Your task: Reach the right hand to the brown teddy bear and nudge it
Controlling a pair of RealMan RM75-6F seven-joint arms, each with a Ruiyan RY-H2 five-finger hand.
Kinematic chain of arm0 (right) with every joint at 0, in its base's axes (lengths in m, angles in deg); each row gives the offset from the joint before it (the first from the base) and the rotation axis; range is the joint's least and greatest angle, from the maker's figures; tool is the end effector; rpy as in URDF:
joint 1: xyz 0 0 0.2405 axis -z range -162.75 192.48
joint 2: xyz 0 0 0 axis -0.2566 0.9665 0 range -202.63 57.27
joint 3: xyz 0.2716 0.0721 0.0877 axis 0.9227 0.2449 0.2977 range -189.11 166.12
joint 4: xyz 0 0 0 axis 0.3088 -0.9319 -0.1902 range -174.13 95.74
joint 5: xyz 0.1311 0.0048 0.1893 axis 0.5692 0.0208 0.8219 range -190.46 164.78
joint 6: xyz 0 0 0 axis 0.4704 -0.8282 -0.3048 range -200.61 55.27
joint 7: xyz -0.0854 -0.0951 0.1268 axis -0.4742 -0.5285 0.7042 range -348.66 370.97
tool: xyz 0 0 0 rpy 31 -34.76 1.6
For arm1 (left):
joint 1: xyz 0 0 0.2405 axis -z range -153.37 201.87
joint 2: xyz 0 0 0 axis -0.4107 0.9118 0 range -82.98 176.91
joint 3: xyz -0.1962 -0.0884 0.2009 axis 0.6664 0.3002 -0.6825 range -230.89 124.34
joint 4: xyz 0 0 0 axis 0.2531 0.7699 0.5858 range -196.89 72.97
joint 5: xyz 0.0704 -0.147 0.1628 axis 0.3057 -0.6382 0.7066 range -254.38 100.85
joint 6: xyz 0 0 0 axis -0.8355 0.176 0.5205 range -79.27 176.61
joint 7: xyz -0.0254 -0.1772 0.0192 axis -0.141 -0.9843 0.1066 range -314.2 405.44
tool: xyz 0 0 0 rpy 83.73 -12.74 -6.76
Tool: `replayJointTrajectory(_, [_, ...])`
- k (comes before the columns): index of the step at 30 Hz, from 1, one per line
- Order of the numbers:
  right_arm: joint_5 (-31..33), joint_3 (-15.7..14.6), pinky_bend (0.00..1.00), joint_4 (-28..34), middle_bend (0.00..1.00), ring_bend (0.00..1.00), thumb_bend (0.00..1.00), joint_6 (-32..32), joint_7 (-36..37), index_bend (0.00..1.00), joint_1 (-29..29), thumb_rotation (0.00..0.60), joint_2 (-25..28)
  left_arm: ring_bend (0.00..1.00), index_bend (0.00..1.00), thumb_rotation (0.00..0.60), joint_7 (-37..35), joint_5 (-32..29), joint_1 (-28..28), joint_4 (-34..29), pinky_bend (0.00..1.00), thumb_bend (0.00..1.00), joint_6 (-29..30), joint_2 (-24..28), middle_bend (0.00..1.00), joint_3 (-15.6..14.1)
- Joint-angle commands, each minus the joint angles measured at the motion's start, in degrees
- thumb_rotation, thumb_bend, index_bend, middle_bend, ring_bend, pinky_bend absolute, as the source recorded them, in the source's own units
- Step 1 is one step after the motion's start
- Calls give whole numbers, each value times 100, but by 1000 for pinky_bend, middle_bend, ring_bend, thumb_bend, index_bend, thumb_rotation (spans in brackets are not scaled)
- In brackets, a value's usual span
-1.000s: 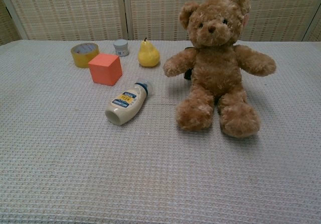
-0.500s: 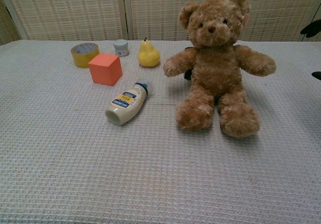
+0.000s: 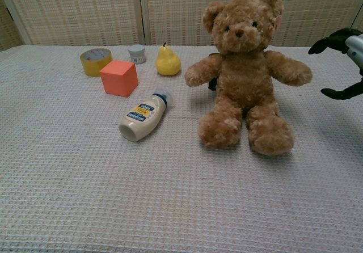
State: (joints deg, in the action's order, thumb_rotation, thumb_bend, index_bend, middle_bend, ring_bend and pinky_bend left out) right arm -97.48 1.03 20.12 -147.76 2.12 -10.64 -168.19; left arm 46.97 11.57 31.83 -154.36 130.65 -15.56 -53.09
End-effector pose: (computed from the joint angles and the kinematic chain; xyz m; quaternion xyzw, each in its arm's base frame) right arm -0.2934 -0.3825 0.0116 0.6484 -0.2661 0.4153 0.5799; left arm -0.3470 0.2268 0.1476 -0.6434 -0.3765 -0.3638 0.5585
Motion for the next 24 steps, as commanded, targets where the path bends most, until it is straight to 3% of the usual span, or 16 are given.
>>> replayJointTrajectory(1, [-1, 12, 269, -366, 232, 94, 127, -13, 43, 258, -153, 600, -270, 215, 235, 600, -42, 6, -3, -14, 375, 424, 9, 13, 231, 0])
replayJointTrajectory(24, [84, 147, 398, -2960, 329, 180, 130, -196, 735, 367, -916, 600, -1687, 228, 236, 600, -138, 111, -22, -2, 374, 425, 77, 39, 235, -31])
